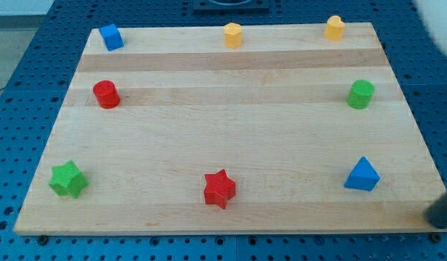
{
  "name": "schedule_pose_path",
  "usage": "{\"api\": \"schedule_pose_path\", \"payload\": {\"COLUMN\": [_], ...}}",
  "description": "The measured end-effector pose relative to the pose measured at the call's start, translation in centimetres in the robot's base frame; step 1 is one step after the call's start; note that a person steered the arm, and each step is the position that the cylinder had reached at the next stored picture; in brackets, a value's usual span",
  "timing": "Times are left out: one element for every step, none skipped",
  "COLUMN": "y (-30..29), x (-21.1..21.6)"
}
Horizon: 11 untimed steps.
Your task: Place the red star into the bottom right of the red circle
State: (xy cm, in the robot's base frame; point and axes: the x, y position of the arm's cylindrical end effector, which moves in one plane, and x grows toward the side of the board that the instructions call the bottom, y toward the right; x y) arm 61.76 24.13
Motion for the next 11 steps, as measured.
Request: {"api": "schedule_pose_path", "payload": {"y": [-11.4, -21.1, -30.9, -39.8, -40.9, -40.4, -38.9, -42.7, -46.4, -44.5, -38.8], "x": [0.0, -1.3, -6.1, -12.2, -14.7, -14.7, -14.7, -15.9, -17.4, -16.6, -15.0]}}
